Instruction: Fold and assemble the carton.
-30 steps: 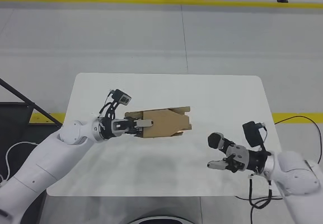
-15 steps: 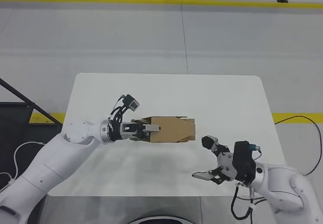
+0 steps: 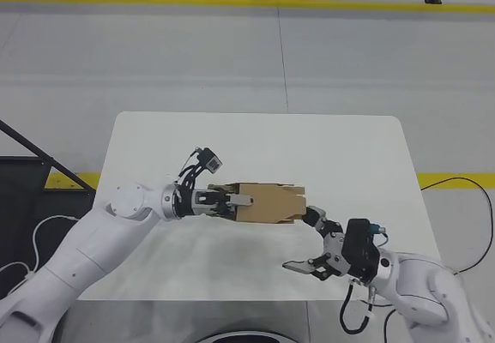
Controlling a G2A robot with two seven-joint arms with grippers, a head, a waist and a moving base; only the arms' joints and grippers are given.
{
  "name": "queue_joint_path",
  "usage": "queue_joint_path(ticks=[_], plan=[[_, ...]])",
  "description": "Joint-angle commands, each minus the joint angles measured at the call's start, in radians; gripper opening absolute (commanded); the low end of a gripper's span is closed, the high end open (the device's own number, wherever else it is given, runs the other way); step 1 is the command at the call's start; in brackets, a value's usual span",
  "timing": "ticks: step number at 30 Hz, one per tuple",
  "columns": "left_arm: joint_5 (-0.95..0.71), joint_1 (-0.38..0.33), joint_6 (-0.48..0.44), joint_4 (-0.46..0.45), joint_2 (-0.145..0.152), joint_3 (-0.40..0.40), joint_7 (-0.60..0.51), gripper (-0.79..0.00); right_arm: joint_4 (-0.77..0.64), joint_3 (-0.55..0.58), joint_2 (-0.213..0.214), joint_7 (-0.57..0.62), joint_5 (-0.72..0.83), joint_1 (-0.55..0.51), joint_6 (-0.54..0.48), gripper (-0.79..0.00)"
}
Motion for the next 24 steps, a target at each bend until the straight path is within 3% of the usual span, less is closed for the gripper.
queue_joint_path(ticks=[1,10,17,24], plan=[[0.004,0.000,0.007,0.002,-0.005,-0.001,-0.004,-0.785,0.003,-0.006,-0.001,0.004,0.001,0.005,-0.001,0.000],[0.023,0.004,0.032,0.005,-0.024,-0.014,-0.025,-0.785,0.017,-0.045,-0.003,0.088,0.027,0.051,-0.001,0.000],[0.031,0.013,0.029,0.012,-0.034,-0.038,-0.035,-0.785,0.032,-0.036,-0.005,0.064,0.070,0.054,0.022,0.000],[0.039,0.024,0.030,0.015,-0.041,-0.066,-0.043,-0.785,0.056,-0.023,0.000,0.079,0.161,0.046,-0.058,-0.009]])
